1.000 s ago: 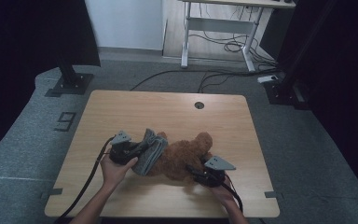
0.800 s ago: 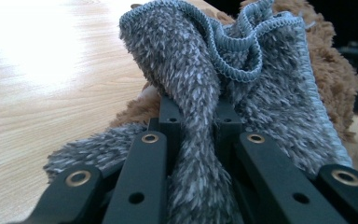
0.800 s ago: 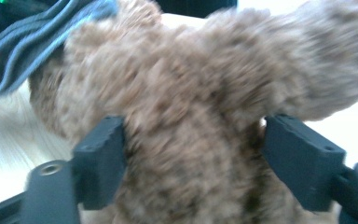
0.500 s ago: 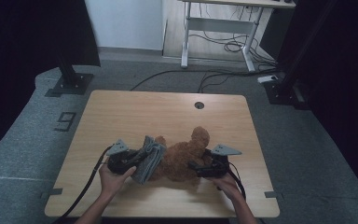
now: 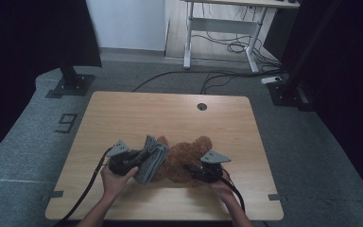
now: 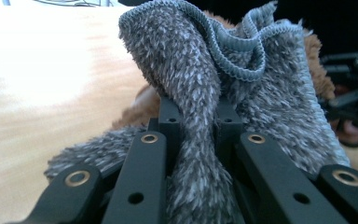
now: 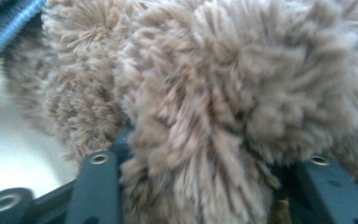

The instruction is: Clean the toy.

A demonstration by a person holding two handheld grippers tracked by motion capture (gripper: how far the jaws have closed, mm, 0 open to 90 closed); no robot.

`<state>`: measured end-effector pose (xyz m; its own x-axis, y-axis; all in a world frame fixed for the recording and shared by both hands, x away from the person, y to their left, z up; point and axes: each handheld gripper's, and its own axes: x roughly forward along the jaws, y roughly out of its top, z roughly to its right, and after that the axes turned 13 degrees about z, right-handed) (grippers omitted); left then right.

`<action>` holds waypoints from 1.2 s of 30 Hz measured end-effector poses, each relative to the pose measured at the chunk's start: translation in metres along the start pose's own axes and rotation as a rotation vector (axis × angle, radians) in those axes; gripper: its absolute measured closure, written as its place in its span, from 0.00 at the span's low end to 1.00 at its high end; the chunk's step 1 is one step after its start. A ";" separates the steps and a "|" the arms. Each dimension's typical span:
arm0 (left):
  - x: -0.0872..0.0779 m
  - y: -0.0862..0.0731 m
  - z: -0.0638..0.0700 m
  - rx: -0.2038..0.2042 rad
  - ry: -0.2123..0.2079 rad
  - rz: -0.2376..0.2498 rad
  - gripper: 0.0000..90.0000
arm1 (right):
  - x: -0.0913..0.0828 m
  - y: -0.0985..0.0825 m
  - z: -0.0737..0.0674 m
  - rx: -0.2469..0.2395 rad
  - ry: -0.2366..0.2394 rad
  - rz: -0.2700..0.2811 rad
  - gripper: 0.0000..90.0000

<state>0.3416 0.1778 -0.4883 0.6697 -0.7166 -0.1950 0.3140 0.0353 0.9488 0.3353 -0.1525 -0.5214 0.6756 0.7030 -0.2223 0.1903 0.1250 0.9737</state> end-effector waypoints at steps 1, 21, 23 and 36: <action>0.004 0.004 -0.002 -0.003 0.004 -0.002 0.87 | 0.002 0.000 0.000 -0.005 -0.027 0.008 0.55; 0.041 0.051 0.011 0.028 -0.001 0.045 0.86 | 0.010 -0.009 -0.001 -0.092 -0.123 0.126 0.58; 0.046 0.052 0.016 0.035 -0.014 0.036 0.86 | 0.006 -0.013 -0.008 -0.127 -0.099 0.123 0.57; 0.058 0.034 0.022 0.046 -0.004 -0.044 0.86 | -0.009 -0.023 -0.018 -0.186 -0.054 0.103 0.55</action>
<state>0.3762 0.1216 -0.4619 0.6534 -0.7194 -0.2358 0.3116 -0.0283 0.9498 0.3120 -0.1492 -0.5408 0.7231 0.6805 -0.1187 -0.0129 0.1851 0.9826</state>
